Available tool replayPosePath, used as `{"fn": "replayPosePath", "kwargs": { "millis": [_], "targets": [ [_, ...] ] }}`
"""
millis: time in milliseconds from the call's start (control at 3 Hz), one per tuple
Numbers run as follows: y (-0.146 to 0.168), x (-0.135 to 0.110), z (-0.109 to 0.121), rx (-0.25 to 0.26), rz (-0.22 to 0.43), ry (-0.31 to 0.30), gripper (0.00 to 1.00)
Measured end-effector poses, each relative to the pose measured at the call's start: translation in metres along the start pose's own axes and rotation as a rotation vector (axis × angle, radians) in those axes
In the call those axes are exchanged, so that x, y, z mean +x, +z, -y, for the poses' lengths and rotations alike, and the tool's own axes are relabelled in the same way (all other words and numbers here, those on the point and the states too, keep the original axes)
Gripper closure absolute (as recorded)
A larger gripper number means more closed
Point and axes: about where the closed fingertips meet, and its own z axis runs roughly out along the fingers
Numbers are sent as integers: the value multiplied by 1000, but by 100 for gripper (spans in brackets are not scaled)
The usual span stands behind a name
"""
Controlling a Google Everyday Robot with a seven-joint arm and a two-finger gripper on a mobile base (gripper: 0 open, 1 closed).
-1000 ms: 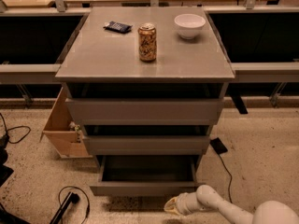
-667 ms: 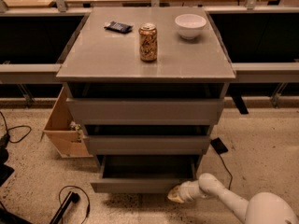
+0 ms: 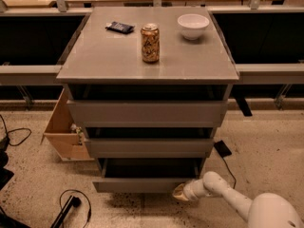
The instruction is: Close bottom drawer
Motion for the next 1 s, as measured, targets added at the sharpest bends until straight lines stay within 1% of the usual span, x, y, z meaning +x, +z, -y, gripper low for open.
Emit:
{"fn": "replayPosePath", "kwargs": {
  "millis": [333,1000],
  "targets": [
    [-8,-1,22,33,-13,3,100],
    [-15,-3,41,70,-15,8,100]
  ]
}}
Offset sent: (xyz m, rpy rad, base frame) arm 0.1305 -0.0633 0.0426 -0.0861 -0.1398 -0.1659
